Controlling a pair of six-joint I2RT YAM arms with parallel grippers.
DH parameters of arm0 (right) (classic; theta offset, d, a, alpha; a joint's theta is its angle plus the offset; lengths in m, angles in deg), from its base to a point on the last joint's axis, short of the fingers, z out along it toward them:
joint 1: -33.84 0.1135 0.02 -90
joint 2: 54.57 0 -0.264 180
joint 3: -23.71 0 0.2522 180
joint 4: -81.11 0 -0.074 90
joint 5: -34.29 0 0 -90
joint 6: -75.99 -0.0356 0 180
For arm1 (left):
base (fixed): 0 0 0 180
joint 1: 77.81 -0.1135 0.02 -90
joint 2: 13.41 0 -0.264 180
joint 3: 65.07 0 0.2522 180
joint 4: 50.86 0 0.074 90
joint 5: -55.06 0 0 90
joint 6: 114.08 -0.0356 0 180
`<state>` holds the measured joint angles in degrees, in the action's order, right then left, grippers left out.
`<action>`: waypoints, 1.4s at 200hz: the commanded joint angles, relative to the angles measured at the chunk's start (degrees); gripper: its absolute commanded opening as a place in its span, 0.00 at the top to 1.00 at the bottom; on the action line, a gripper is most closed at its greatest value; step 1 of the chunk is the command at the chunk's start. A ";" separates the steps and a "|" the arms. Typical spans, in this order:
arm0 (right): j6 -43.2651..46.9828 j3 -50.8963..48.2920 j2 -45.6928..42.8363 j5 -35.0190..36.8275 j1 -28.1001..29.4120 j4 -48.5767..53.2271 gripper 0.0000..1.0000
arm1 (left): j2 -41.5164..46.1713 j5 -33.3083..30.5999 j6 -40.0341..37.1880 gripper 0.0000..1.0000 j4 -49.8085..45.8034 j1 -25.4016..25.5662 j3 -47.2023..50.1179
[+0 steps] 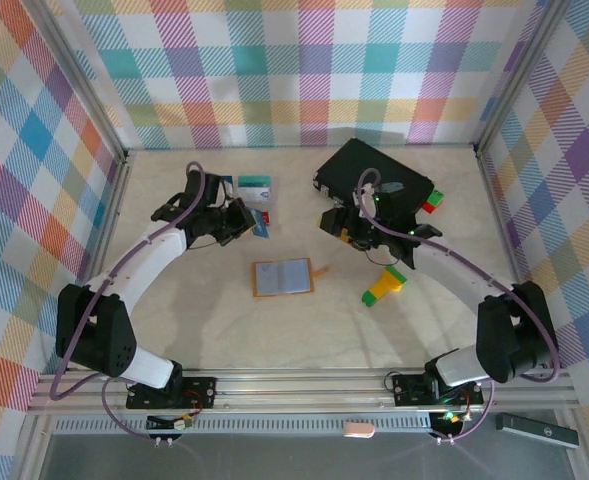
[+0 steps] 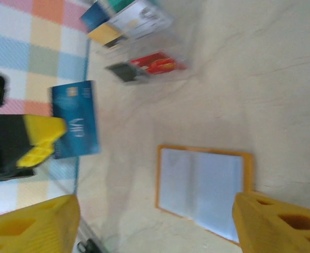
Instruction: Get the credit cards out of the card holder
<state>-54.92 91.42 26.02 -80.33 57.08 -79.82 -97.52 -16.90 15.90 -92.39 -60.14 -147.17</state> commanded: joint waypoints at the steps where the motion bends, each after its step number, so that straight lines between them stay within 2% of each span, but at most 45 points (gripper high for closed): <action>1: 7.42 -0.25 -3.46 8.36 -1.54 6.94 0.15 | -0.47 -13.86 2.33 1.00 -6.70 -0.29 -4.86; 26: 11.65 -0.77 -6.83 13.21 -2.71 8.80 0.00 | -3.28 -20.58 7.43 1.00 -8.95 0.07 -10.55; 56: 15.75 -0.22 -8.66 15.30 -3.77 10.48 0.01 | -7.08 -28.03 14.62 1.00 -10.23 1.04 -16.85; 90: 18.22 1.23 -8.24 15.92 -4.76 12.48 0.01 | -12.07 -36.73 27.65 1.00 -15.81 1.14 -23.71; 125: 20.50 2.51 -7.89 15.13 -5.78 14.34 0.01 | -14.81 -41.79 39.29 1.00 -16.22 1.05 -25.90; 148: 20.52 2.13 -8.44 14.46 -6.30 14.33 0.01 | -16.99 -44.45 43.63 1.00 -15.86 1.05 -27.79; 217: 20.51 1.59 -9.18 13.99 -6.64 14.35 0.01 | -25.11 -44.47 48.80 1.00 -16.39 -0.42 -34.16; 280: 20.06 2.30 -8.58 12.98 -6.72 14.75 0.01 | -29.32 -42.43 51.60 1.00 -15.05 -2.26 -35.64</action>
<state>-35.58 91.82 17.96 -65.80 50.68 -65.92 -124.80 -59.47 65.13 -107.01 -61.10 -181.26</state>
